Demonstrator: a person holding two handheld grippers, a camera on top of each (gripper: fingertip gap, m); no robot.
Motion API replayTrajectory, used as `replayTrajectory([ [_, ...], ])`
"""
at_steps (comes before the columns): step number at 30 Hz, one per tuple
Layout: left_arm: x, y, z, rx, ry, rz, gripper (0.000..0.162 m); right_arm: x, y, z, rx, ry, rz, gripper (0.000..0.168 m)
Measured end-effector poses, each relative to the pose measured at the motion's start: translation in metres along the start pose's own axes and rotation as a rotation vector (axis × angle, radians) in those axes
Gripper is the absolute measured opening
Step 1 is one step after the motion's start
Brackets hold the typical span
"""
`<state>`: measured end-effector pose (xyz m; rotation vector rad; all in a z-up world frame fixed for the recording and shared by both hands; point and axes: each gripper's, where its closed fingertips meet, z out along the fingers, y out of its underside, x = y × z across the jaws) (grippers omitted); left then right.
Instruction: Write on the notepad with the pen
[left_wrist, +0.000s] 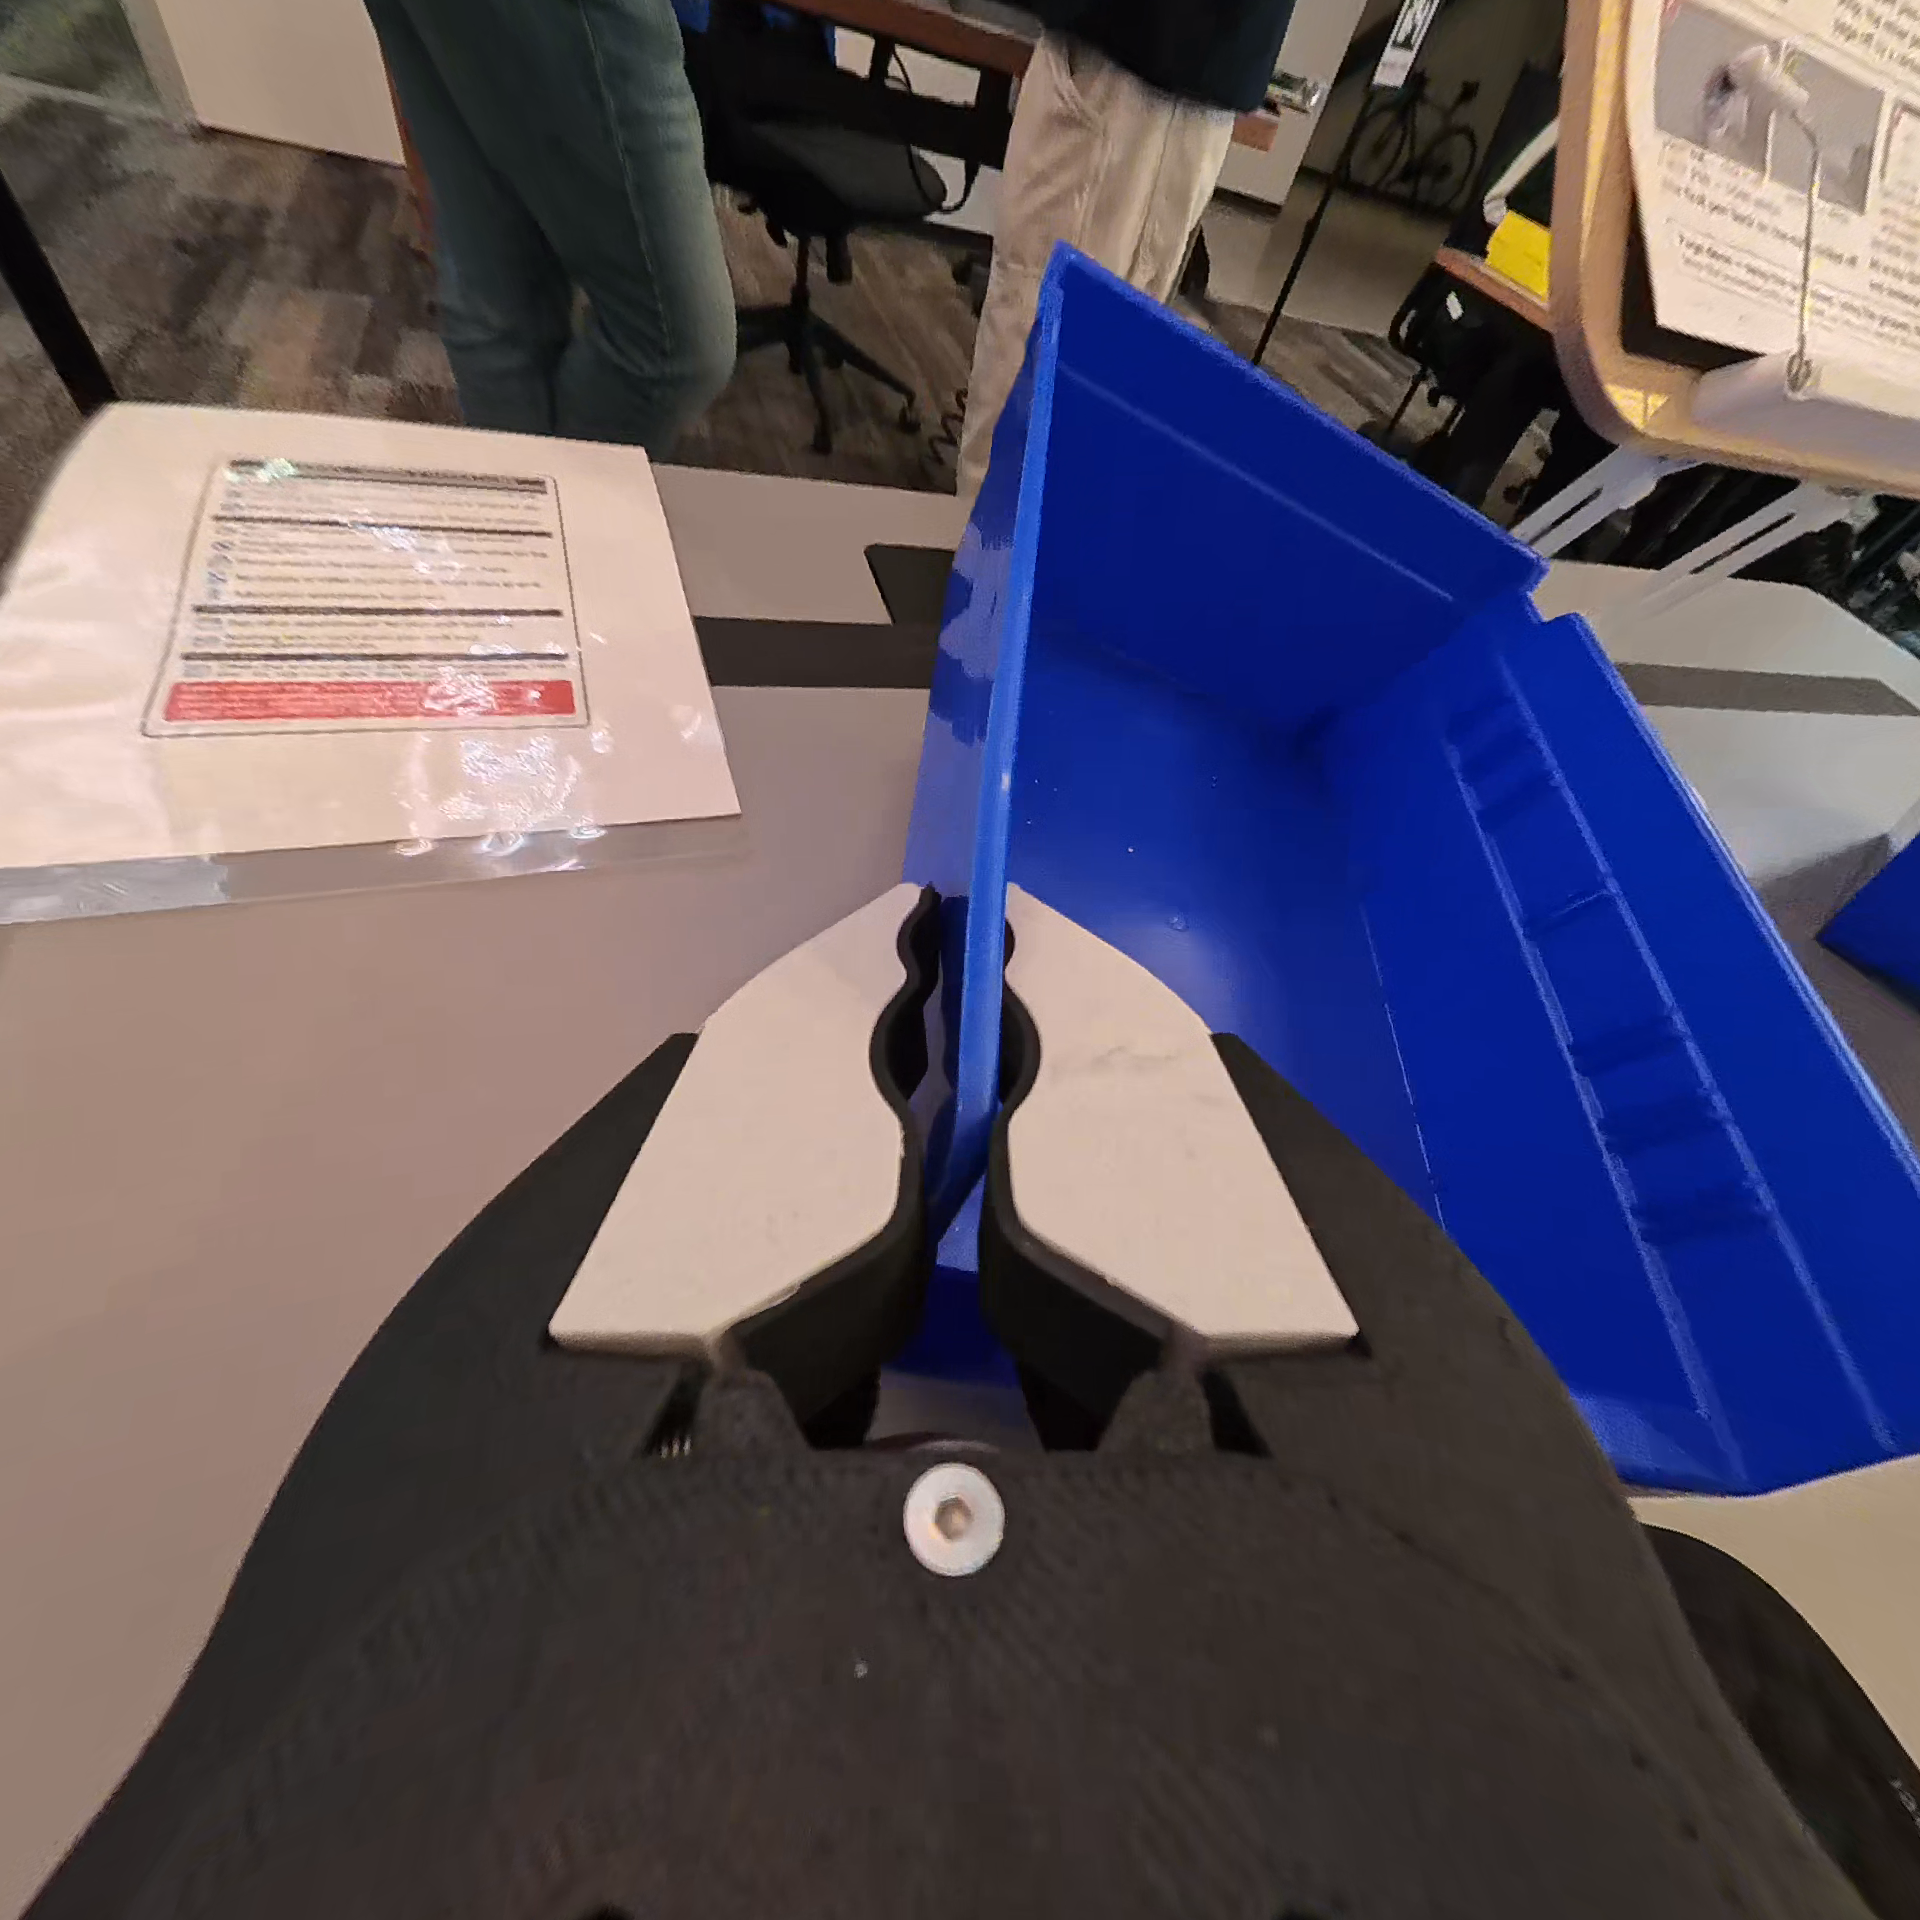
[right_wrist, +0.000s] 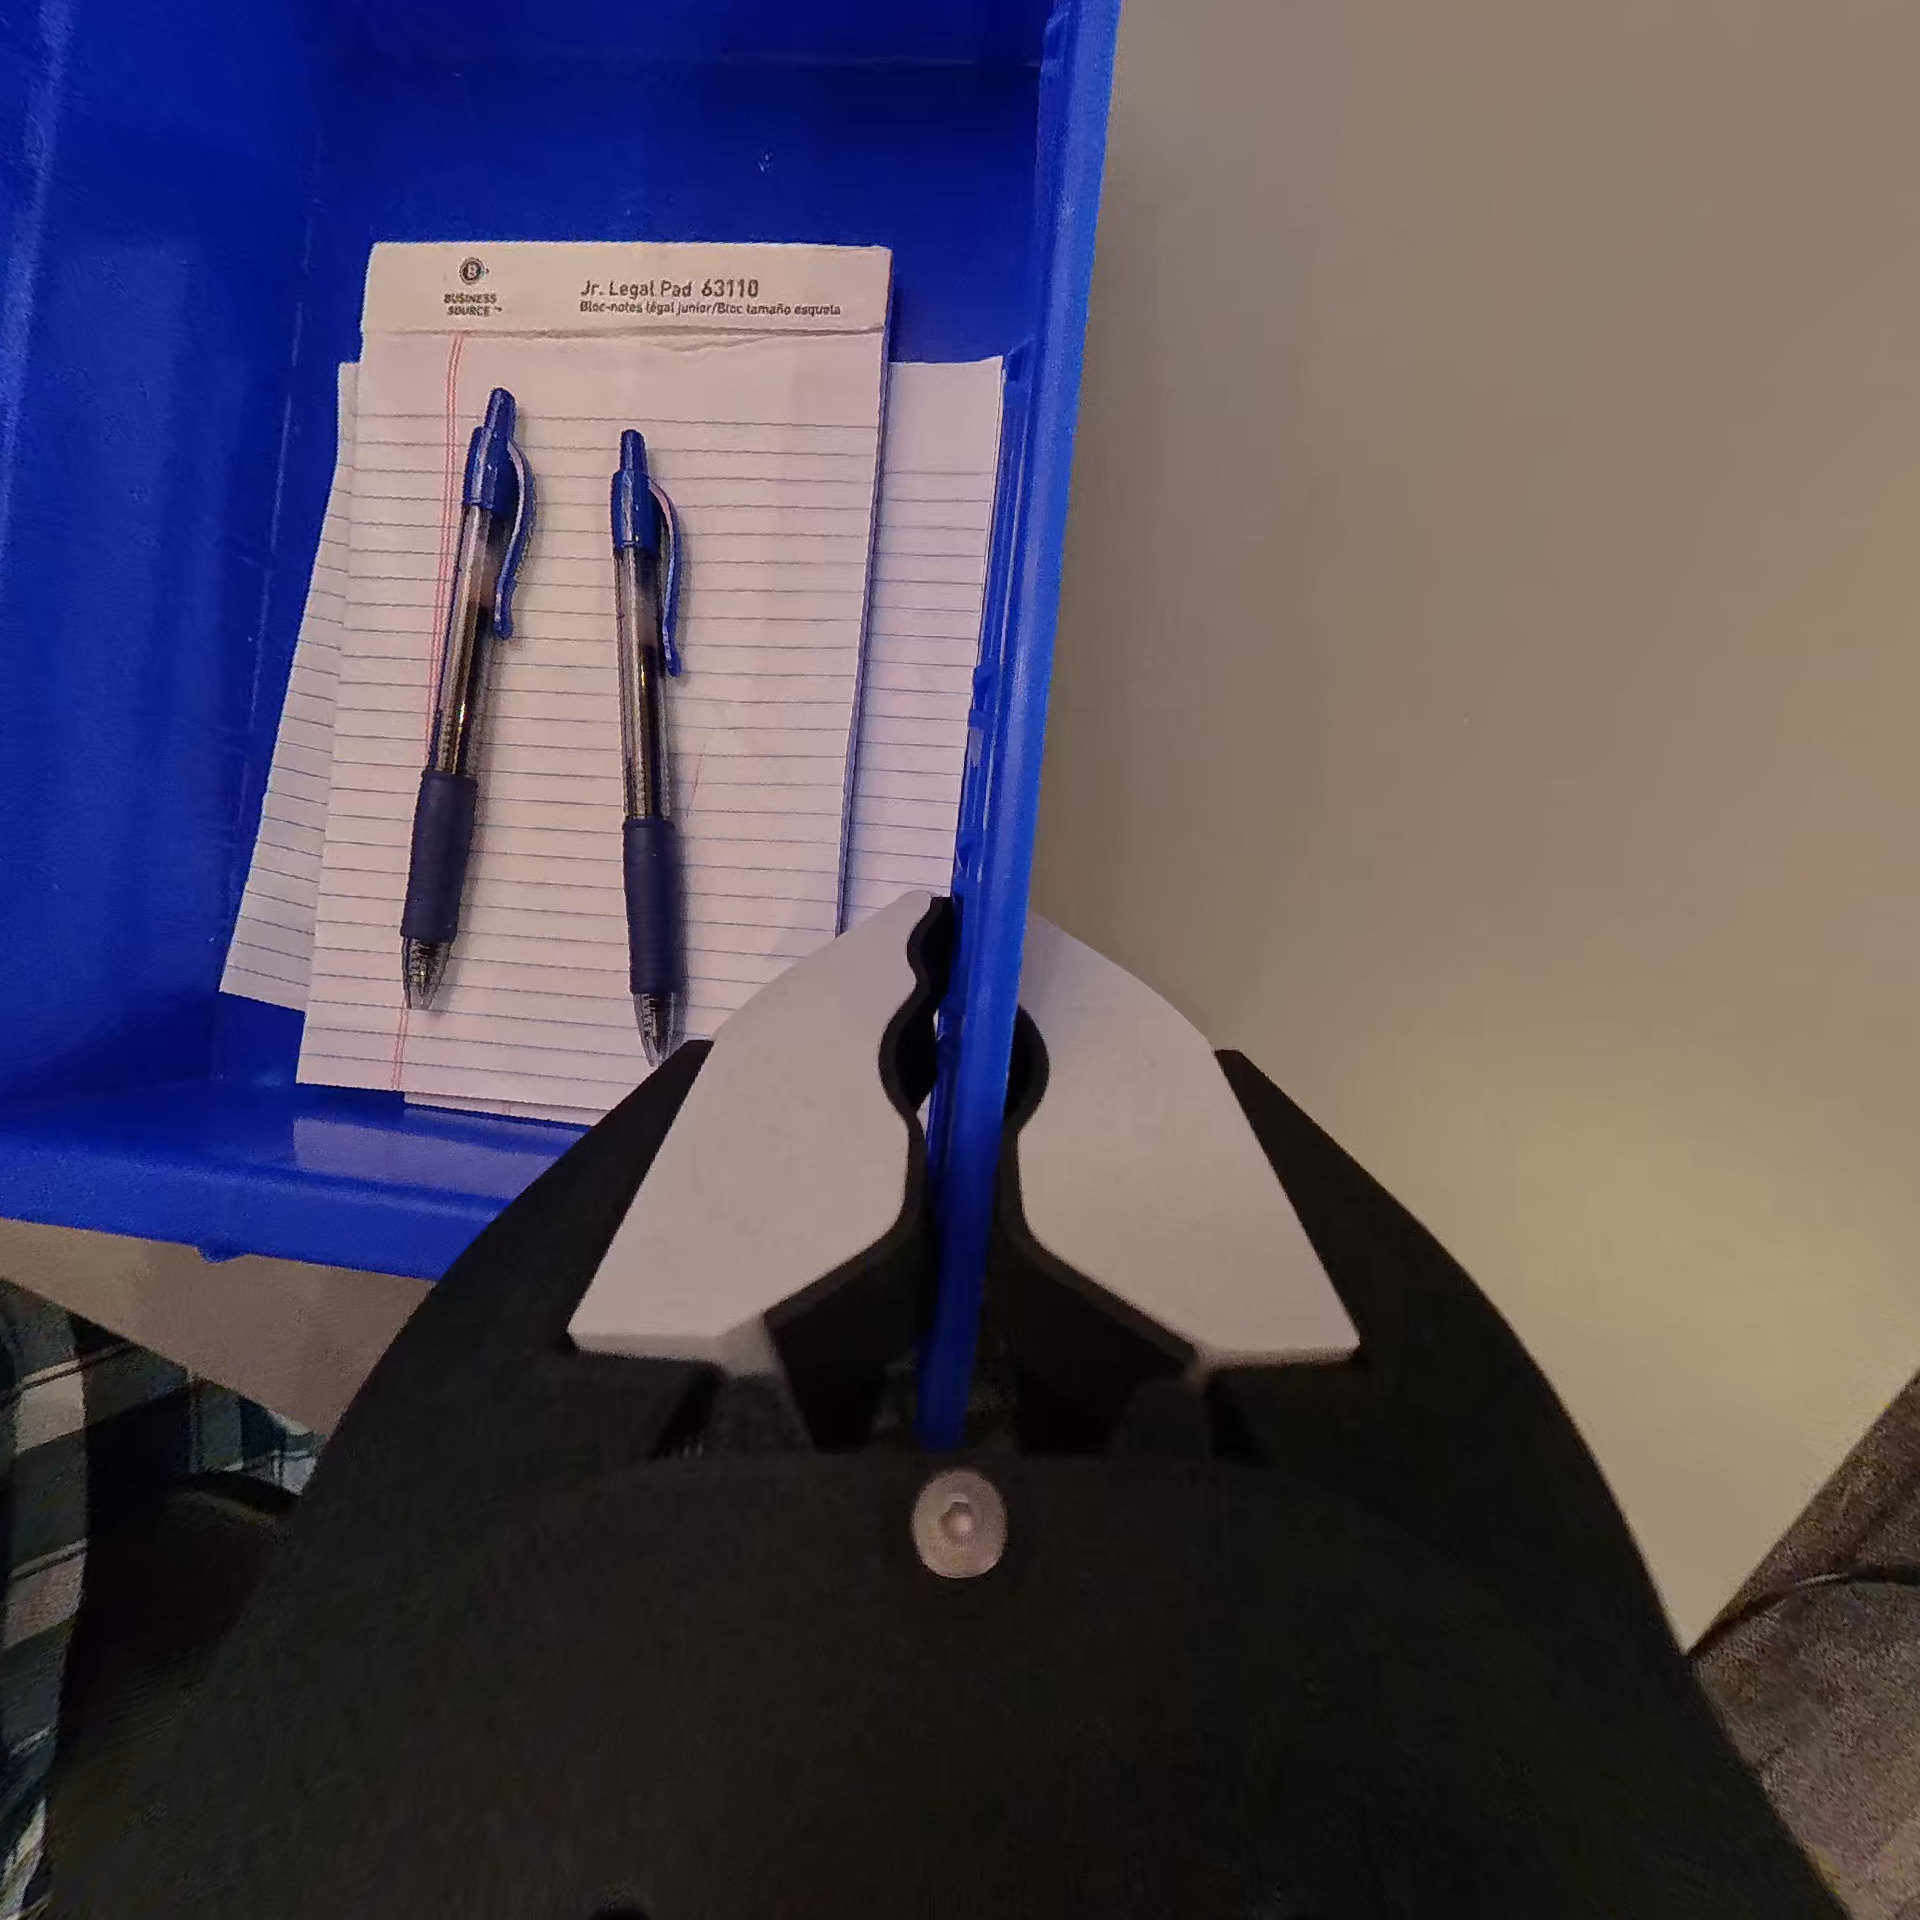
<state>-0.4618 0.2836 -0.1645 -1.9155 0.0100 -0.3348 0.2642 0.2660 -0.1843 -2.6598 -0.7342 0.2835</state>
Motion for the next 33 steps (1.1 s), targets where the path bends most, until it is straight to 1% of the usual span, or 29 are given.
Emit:
replayTrajectory([
  [7, -0.006, -0.007, -0.011, 0.05, -0.008, -0.01, 0.005, -0.032, -0.003, 0.006, -0.002, -0.03, -0.05, 0.005],
  [12, -0.011, -0.015, -0.022, 0.093, -0.031, 0.002, 0.005, -0.057, -0.012, 0.015, 0.002, -0.057, -0.097, 0.005],
  [22, -0.032, -0.037, -0.056, 0.235, -0.098, -0.022, 0.005, -0.123, -0.048, 0.047, 0.026, -0.132, -0.205, 0.005],
  [33, -0.051, -0.044, -0.078, 0.297, -0.155, -0.042, 0.005, -0.195, -0.09, 0.09, 0.07, -0.214, -0.312, 0.005],
])
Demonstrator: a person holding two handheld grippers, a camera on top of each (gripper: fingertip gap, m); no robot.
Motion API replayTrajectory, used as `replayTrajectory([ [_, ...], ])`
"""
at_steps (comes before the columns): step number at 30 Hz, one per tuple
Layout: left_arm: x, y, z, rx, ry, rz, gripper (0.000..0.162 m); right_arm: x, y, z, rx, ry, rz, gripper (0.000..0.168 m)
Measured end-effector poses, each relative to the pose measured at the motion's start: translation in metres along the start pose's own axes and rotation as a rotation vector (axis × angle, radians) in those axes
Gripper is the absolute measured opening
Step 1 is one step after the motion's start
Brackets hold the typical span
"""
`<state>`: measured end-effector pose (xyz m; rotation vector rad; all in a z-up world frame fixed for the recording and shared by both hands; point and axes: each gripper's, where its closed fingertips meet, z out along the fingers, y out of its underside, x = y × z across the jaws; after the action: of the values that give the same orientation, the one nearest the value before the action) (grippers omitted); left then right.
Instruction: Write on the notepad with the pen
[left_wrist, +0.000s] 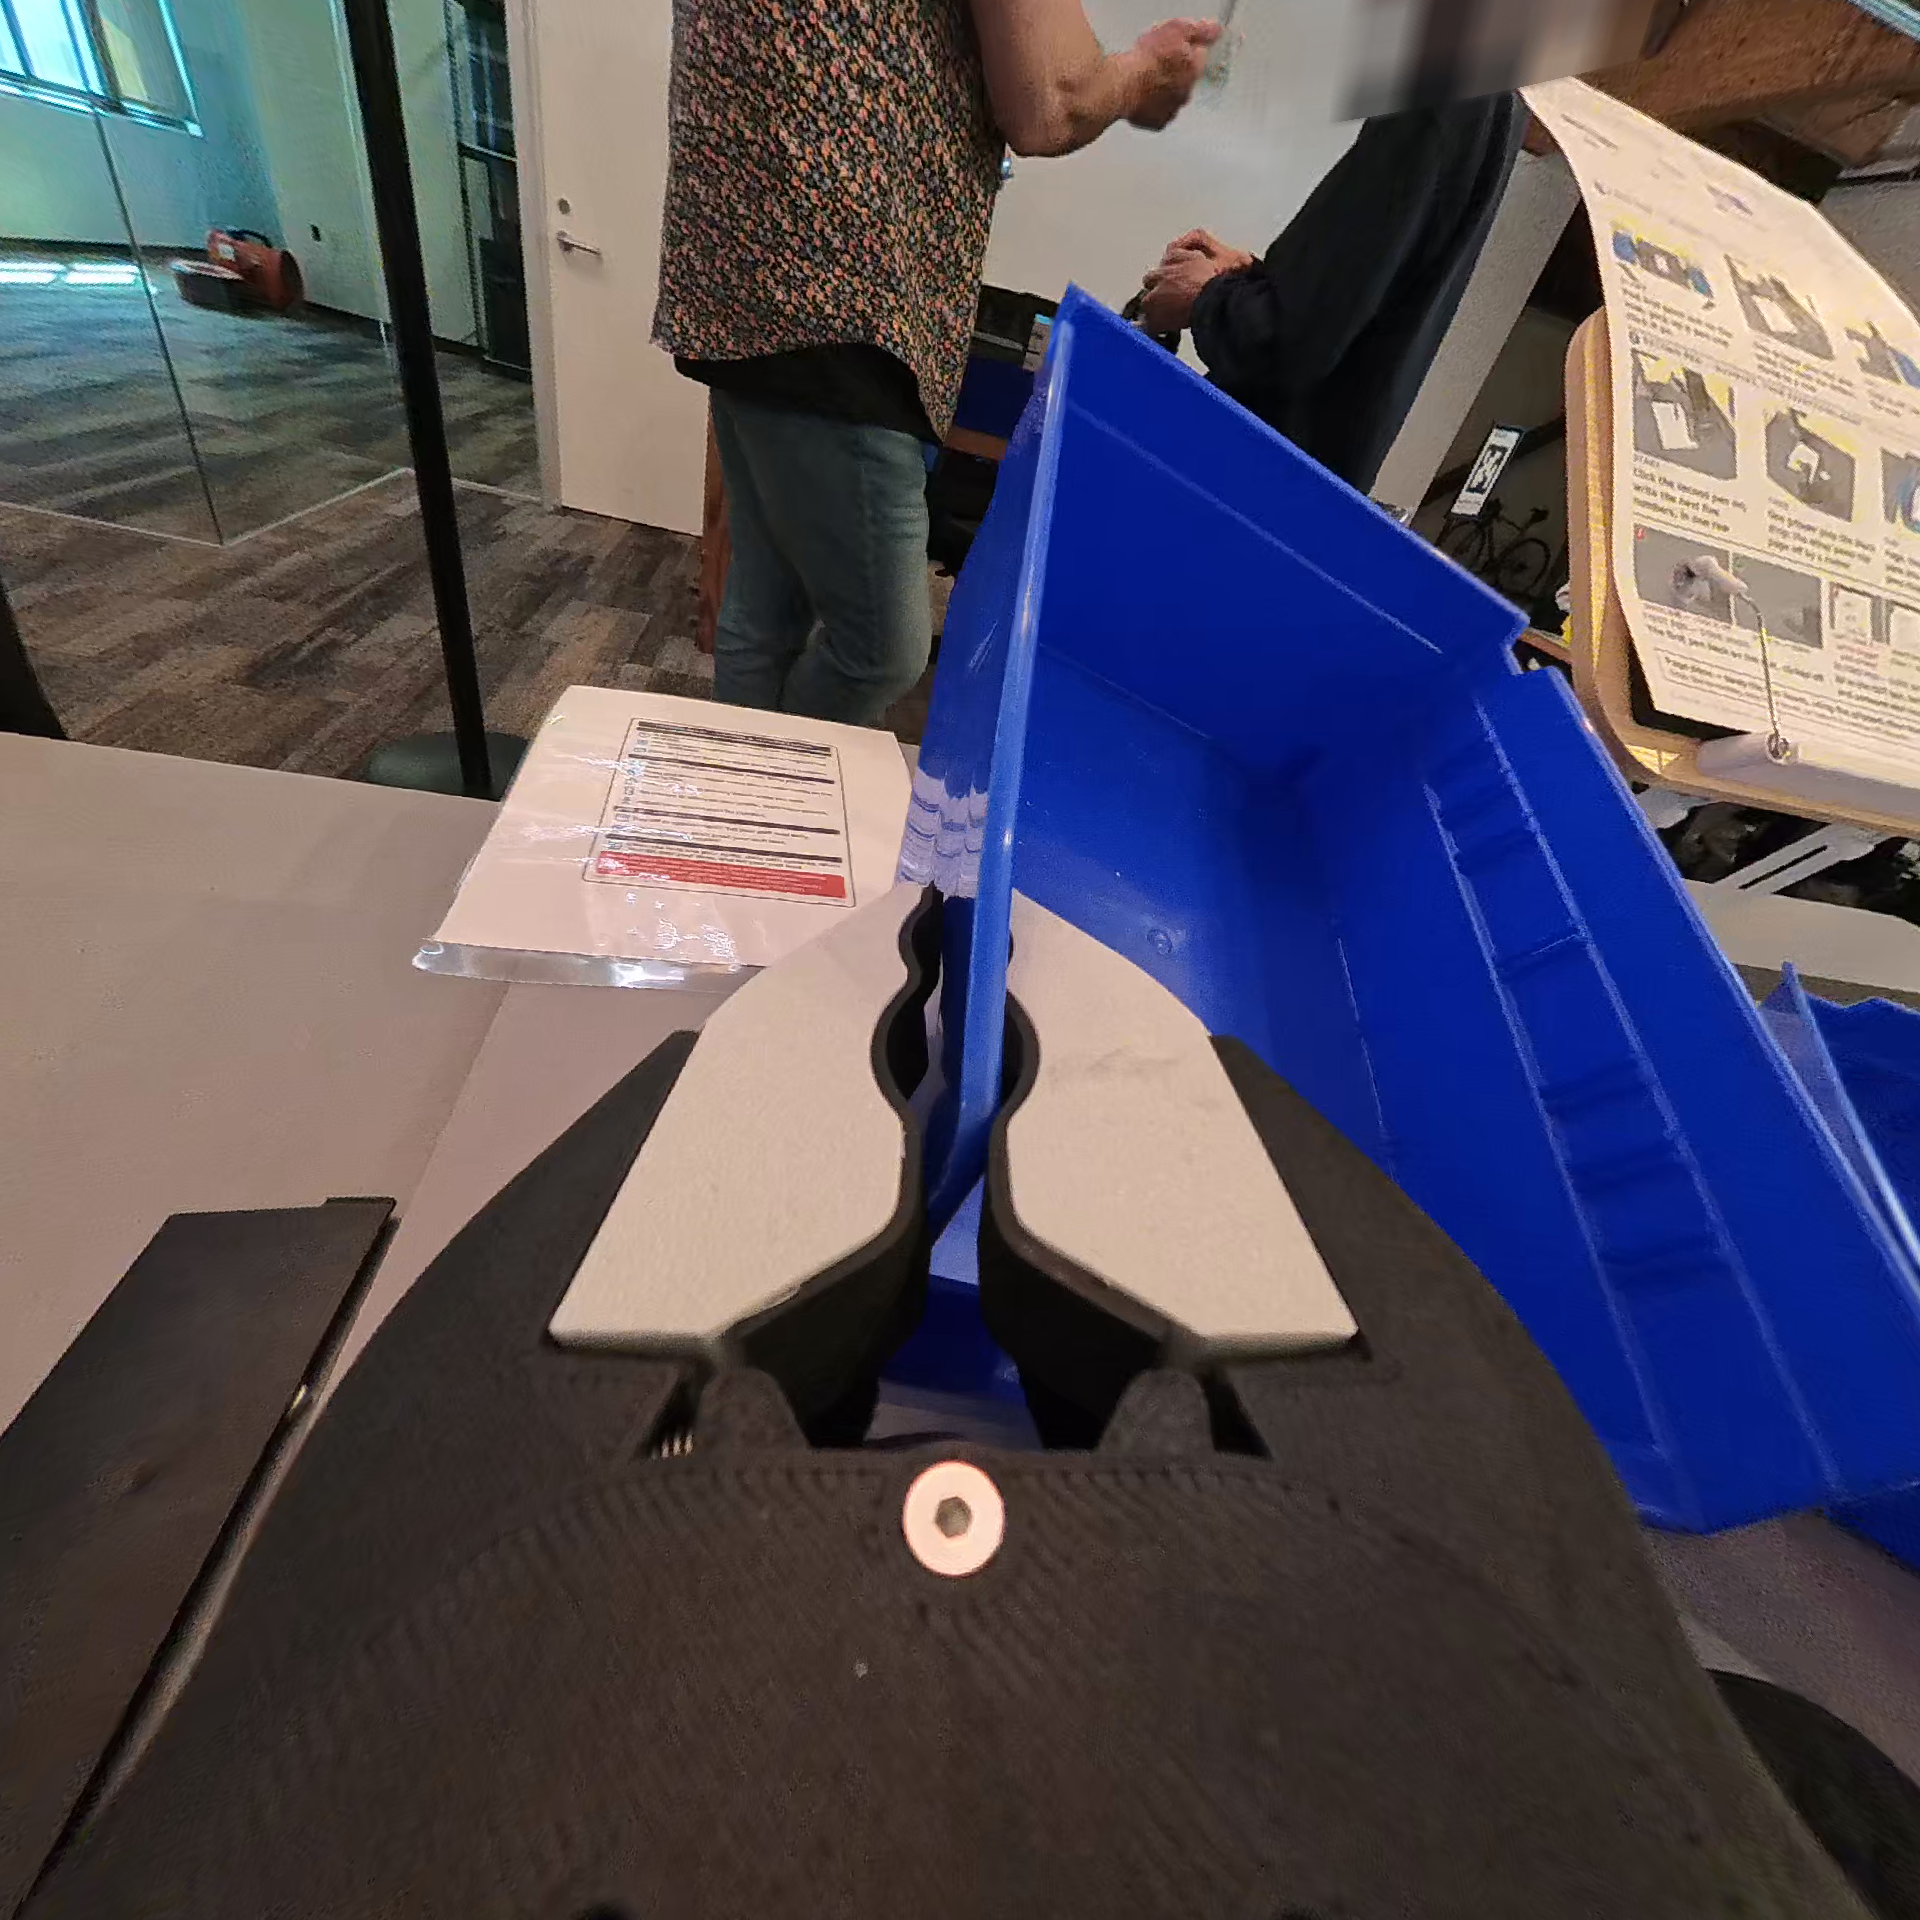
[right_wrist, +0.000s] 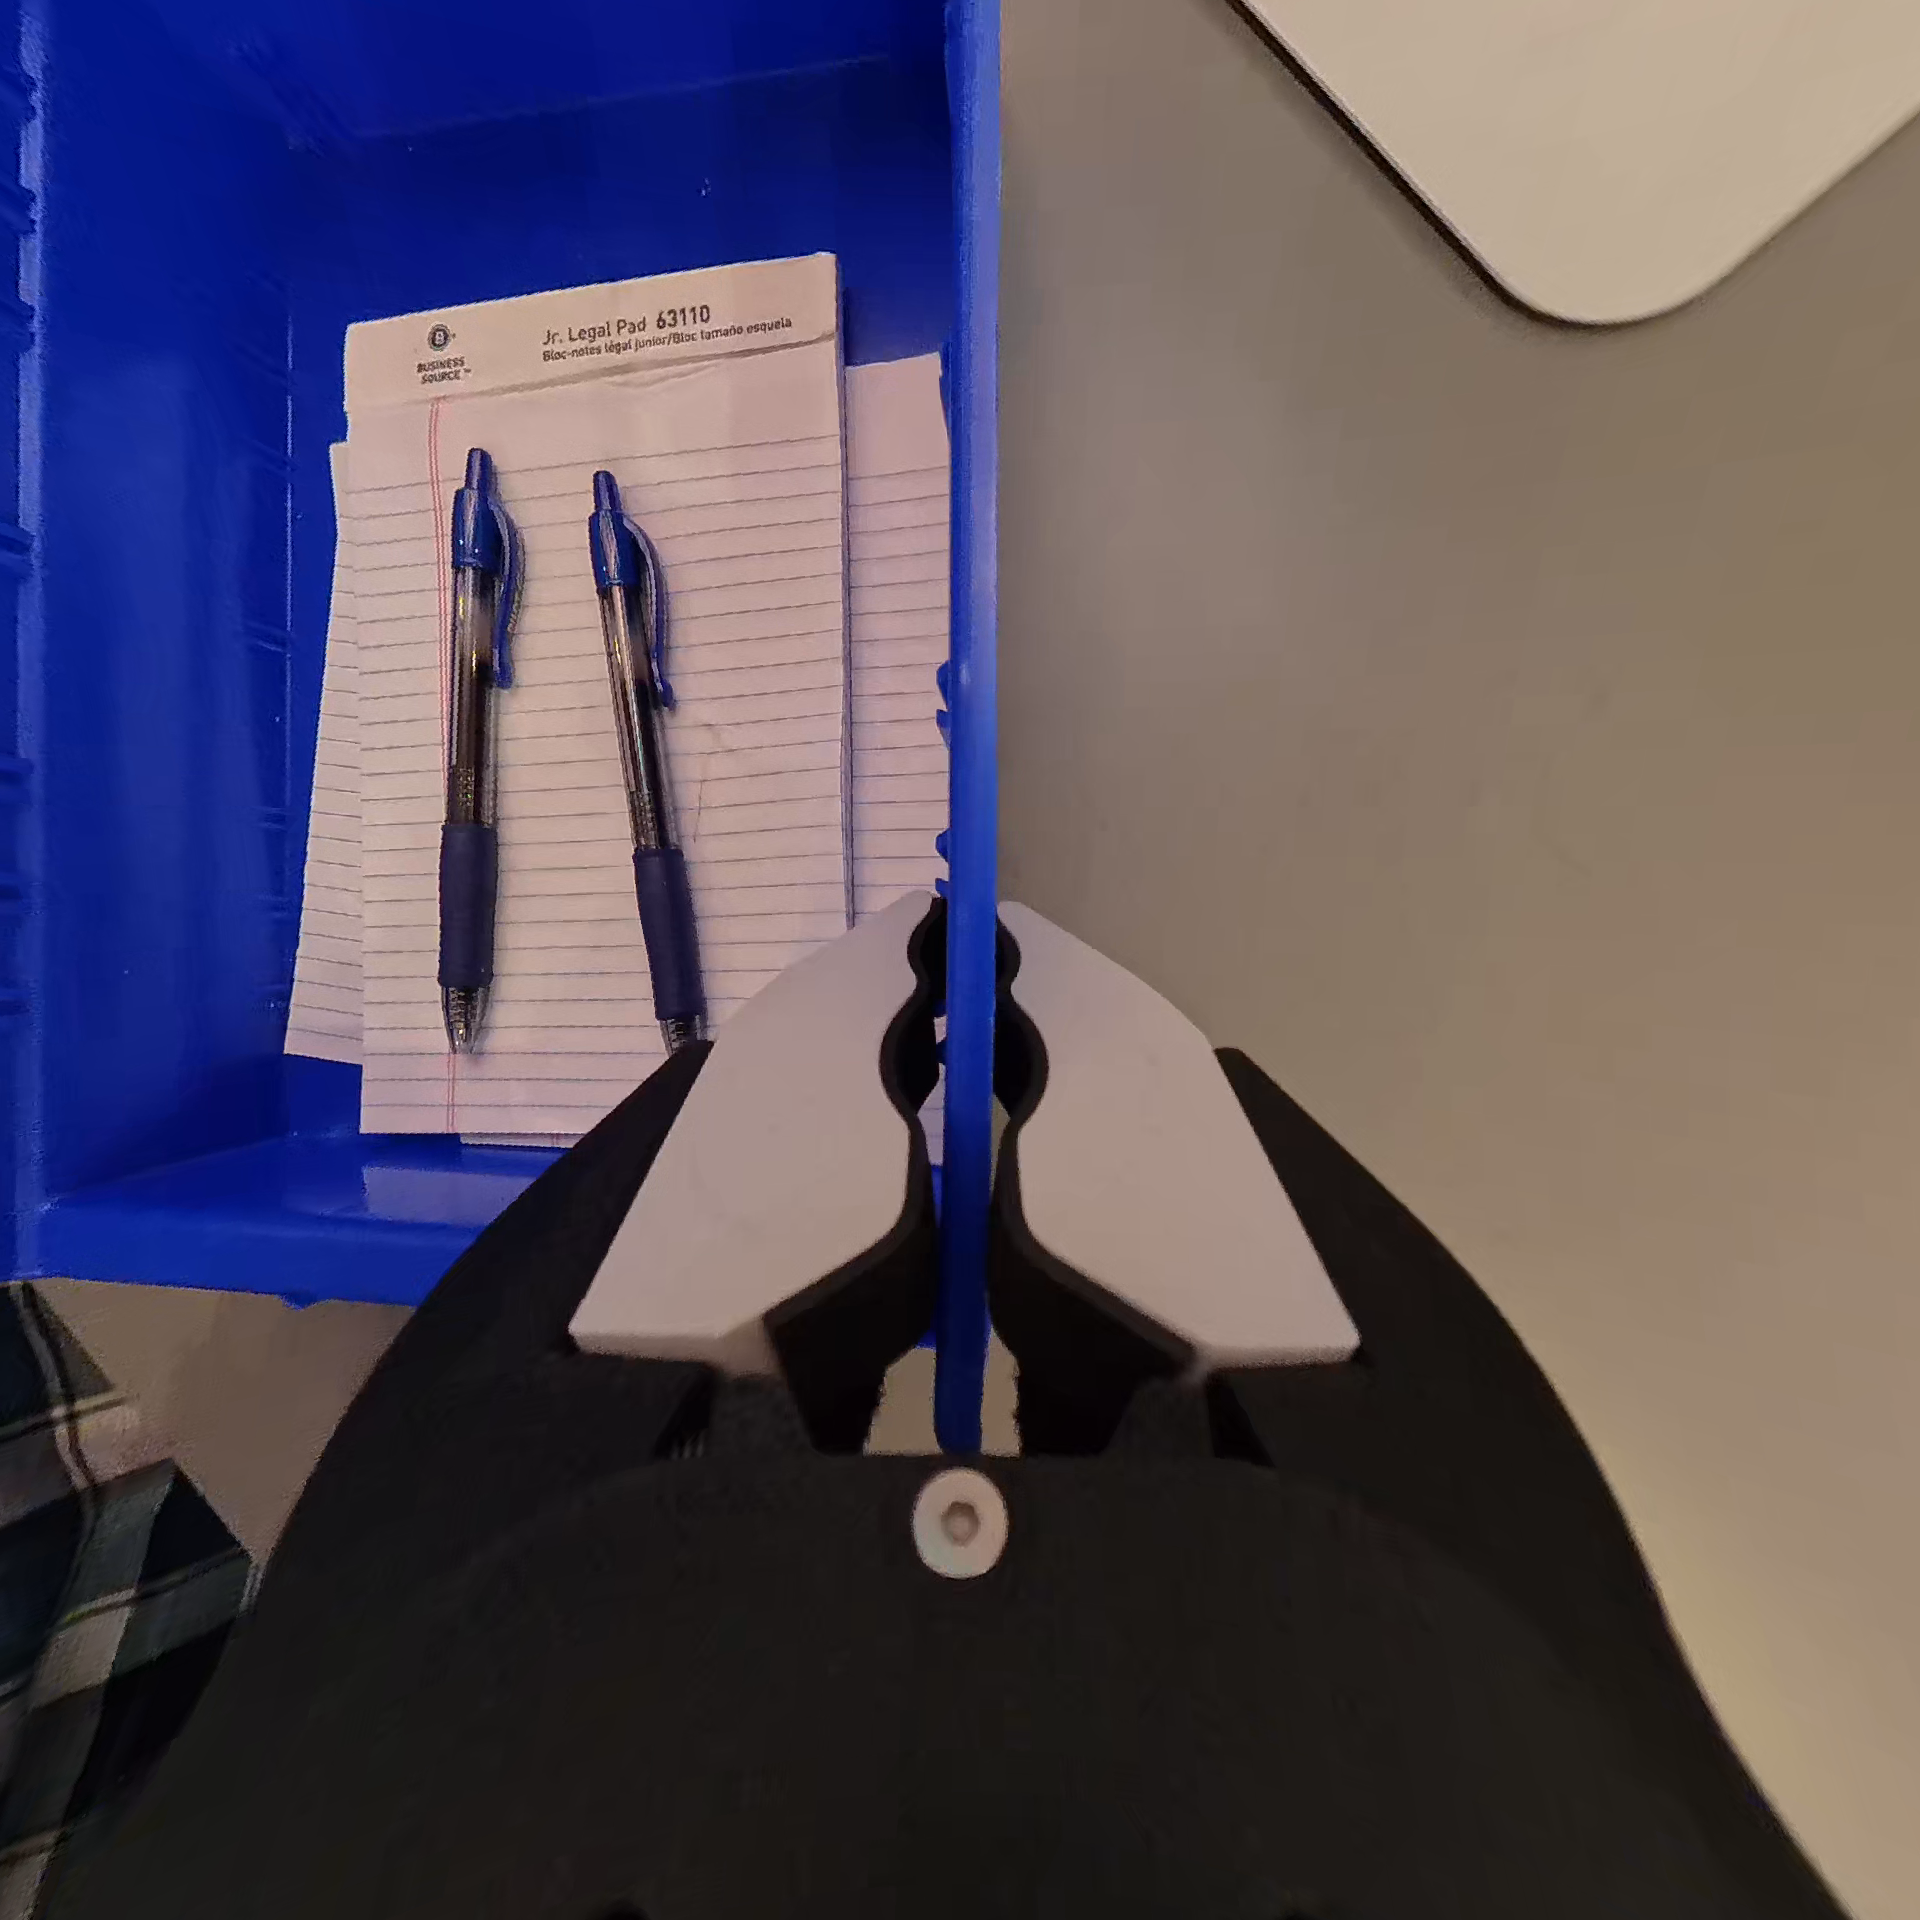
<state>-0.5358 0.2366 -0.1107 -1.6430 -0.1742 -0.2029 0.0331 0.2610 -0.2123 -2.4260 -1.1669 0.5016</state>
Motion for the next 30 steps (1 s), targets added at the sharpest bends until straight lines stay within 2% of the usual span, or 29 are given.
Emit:
replayTrajectory([
  [9, -0.002, 0.001, 0.0, 0.006, 0.0, -0.014, 0.005, -0.01, -0.012, 0.021, 0.073, -0.029, -0.024, 0.005],
  [10, -0.002, 0.001, 0.0, 0.003, 0.0, -0.014, 0.005, -0.01, -0.015, 0.019, 0.1, -0.026, -0.024, 0.01],
  [11, -0.002, 0.002, 0.001, 0.003, 0.0, -0.014, 0.005, -0.009, -0.019, 0.015, 0.134, -0.022, -0.035, 0.032],
  [12, -0.002, 0.002, 0.001, 0.003, 0.001, -0.016, 0.005, -0.007, -0.023, 0.008, 0.163, -0.001, -0.065, 0.045],
  [15, -0.002, 0.002, 0.0, 0.009, -0.001, -0.019, 0.005, -0.008, -0.033, -0.025, 0.247, 0.06, -0.278, 0.067],
  [18, -0.003, 0.001, 0.0, 0.017, -0.002, -0.034, 0.005, -0.034, -0.03, -0.053, 0.256, 0.056, -0.606, 0.07],
  [22, -0.003, 0.002, 0.001, 0.017, -0.005, -0.038, 0.005, -0.077, 0.007, -0.045, 0.091, -0.104, -0.946, 0.055],
  [25, -0.002, 0.002, 0.001, 0.023, -0.01, -0.042, 0.005, -0.083, 0.034, -0.022, -0.061, -0.159, -1.065, 0.054],
  [27, -0.002, 0.002, 0.001, 0.032, -0.008, -0.053, 0.004, -0.079, 0.045, -0.007, -0.113, -0.162, -1.13, 0.046],
  [30, -0.004, 0.003, 0.001, 0.042, -0.004, -0.072, 0.005, -0.078, 0.052, 0.006, -0.132, -0.211, -1.157, 0.044],
])
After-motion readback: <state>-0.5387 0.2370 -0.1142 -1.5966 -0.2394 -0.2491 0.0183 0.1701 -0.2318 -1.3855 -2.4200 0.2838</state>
